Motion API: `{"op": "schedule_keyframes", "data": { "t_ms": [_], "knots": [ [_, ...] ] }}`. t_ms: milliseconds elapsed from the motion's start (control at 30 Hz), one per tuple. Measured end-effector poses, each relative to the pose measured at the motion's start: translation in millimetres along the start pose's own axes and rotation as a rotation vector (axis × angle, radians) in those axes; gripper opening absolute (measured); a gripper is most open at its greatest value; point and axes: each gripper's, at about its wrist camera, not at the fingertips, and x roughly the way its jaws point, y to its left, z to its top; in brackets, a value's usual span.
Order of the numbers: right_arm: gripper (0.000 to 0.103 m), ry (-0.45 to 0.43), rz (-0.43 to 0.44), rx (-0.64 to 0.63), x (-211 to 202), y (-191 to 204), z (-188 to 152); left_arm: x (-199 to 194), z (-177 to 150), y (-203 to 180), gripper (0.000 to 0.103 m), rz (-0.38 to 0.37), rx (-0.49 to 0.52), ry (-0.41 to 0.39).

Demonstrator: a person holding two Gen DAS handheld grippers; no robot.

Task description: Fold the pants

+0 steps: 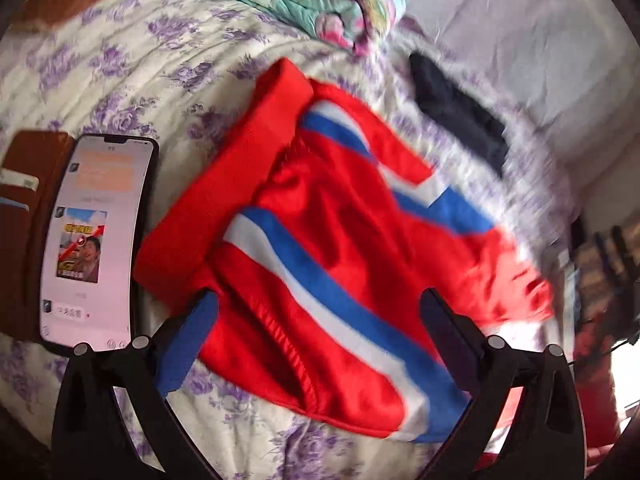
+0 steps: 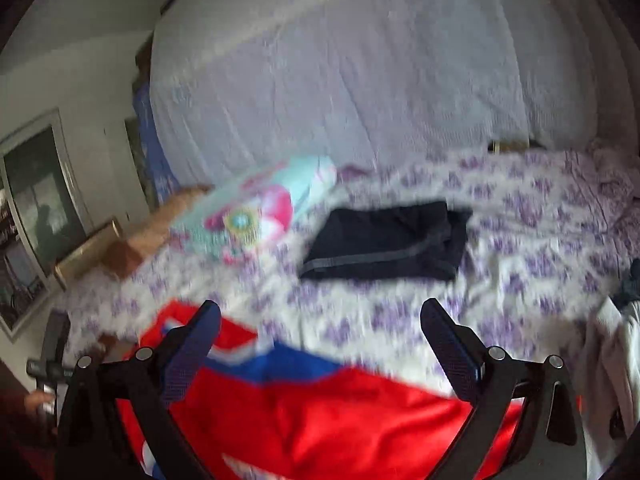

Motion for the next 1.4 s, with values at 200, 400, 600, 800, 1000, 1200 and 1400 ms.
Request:
{"op": "schedule_keyframes", "data": {
  "t_ms": [200, 400, 600, 800, 1000, 1200, 1400],
  "knots": [
    [0.1, 0.278, -0.028, 0.007, 84.7, -12.8, 3.8, -25.1, 67.8, -12.4, 0.098, -0.023, 0.03, -0.106],
    [0.097, 0.489, 0.088, -0.32, 121.4, 16.5, -33.5, 21.8, 139.5, -8.2, 0.098, 0.057, 0.08, 0.024],
    [0.056, 0.643, 0.217, -0.421, 154.6, 26.2, -48.2, 88.2, 177.2, 18.1, 0.098, -0.01, 0.007, 0.067],
    [0.055, 0.798, 0.355, -0.456, 185.6, 24.8, -77.2, 115.3, 174.6, -4.6, 0.083, -0.066, 0.151, 0.097],
    [0.005, 0.786, 0.339, -0.461, 176.7, 30.5, -74.2, 102.5, 171.6, -6.4, 0.053, -0.03, 0.246, 0.086],
    [0.005, 0.71, 0.365, -0.482, 108.8, 68.1, -73.2, 63.8, 159.7, -9.6, 0.044, -0.064, 0.232, 0.025],
    [0.005, 0.652, 0.387, -0.453, 35.4, 107.2, -90.9, 20.9, 133.8, 2.6, 0.053, -0.118, 0.093, -0.005]
  ]
}}
